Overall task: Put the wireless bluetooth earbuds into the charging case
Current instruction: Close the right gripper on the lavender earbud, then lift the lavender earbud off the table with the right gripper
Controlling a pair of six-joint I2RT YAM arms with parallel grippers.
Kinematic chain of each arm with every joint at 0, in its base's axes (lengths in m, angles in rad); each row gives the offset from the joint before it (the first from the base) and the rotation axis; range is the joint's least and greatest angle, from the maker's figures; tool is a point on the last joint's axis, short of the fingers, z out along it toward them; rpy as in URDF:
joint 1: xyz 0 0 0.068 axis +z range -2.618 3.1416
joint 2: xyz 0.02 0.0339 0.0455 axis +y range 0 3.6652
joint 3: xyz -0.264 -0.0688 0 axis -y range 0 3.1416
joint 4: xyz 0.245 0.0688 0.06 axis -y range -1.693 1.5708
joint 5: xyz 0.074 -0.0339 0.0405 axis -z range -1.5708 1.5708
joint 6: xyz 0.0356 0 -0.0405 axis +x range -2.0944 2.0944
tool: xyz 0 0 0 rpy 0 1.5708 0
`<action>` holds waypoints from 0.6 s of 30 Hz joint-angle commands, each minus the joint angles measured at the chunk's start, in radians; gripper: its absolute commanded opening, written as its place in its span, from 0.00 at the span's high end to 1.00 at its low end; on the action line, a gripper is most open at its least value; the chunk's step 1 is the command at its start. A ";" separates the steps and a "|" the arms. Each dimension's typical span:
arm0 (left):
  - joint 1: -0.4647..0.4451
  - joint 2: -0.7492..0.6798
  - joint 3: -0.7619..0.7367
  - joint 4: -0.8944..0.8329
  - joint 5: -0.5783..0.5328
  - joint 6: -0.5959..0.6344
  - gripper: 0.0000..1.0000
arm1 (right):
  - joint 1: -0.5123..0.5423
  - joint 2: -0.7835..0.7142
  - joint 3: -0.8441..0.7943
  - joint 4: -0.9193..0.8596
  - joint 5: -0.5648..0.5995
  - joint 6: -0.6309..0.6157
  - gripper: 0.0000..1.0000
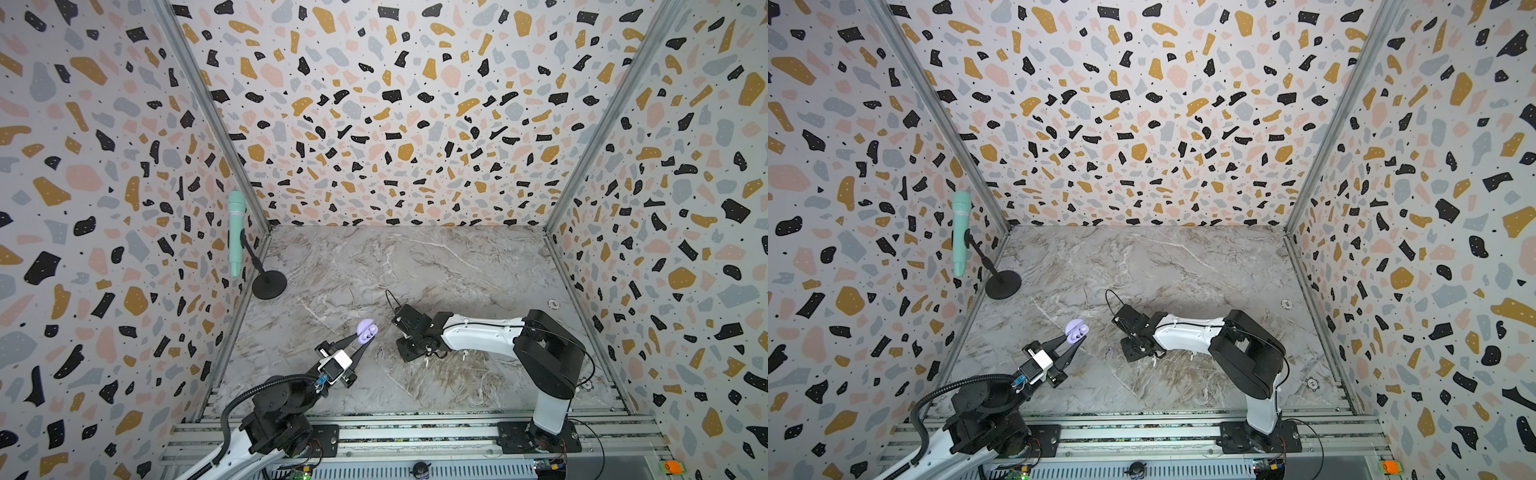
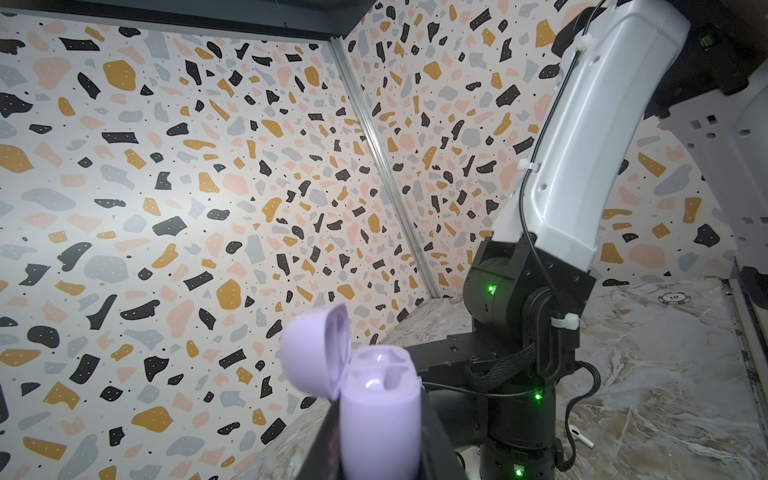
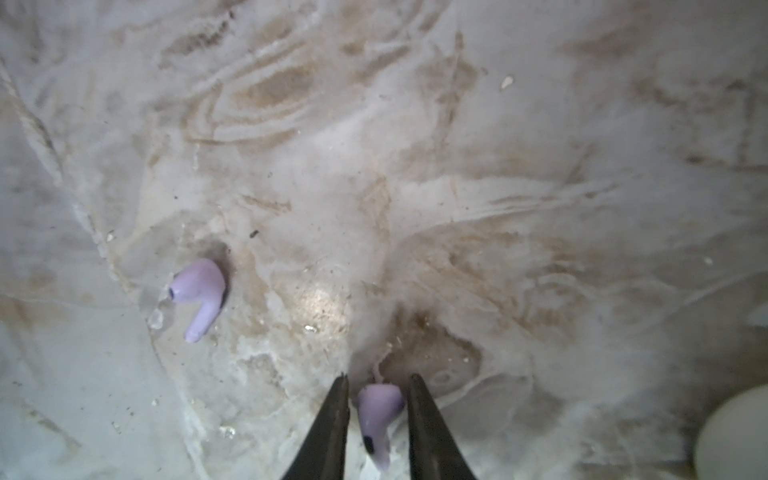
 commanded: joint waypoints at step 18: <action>-0.004 -0.014 -0.004 0.028 0.006 0.014 1.00 | 0.020 0.003 0.001 -0.068 0.045 0.016 0.74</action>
